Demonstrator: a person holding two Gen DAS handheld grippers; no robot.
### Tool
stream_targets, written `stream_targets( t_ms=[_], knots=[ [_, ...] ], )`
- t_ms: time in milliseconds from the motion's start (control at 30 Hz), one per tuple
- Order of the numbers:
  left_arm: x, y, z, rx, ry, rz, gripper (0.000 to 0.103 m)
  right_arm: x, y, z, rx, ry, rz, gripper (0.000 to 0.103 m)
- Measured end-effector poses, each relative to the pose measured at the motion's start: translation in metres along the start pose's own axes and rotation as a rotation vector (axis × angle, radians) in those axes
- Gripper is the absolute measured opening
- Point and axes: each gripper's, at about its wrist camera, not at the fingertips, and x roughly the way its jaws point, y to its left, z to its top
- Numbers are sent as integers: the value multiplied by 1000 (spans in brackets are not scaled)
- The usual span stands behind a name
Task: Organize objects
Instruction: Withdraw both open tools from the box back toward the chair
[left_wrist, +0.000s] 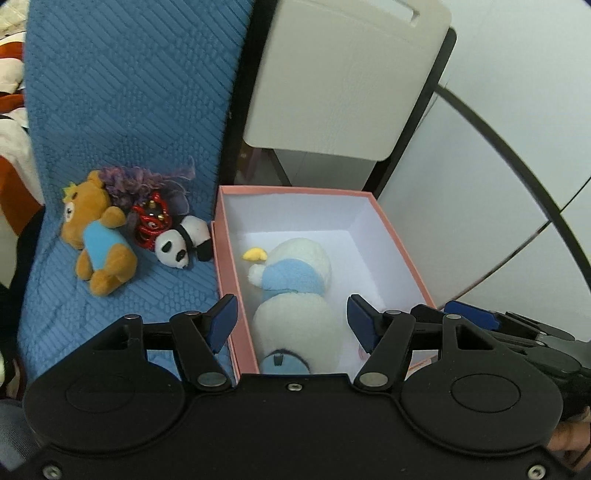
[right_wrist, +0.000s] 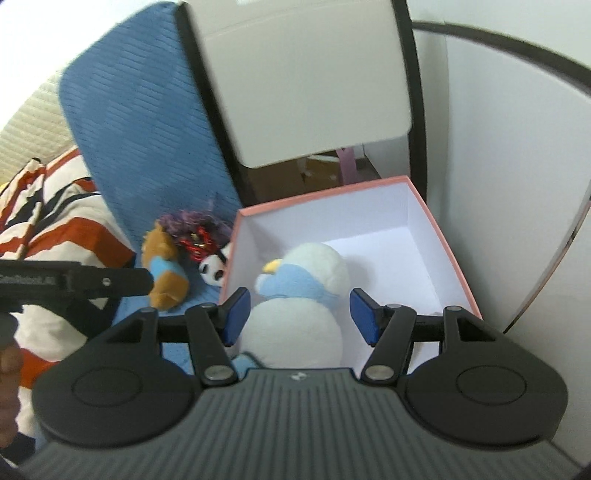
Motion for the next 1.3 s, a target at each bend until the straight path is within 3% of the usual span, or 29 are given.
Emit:
stream_targets(
  t_ms=[267,800,1067,1300],
  knots=[
    [-51,13,-26,-2,-60,-4,63,-38,41,-13,-45,-28,38,62],
    [-129,47,-63,-19,-159,7,66,-71,104,-44,-78,-41,81,62],
    [-146,71,-80,-53,-186,36,67,-70,127,-62,-107,-25,117,62],
    [-135,83,-86,-51,-196,63,68,-54,136,-71,-112,-31,135,62]
  ],
)
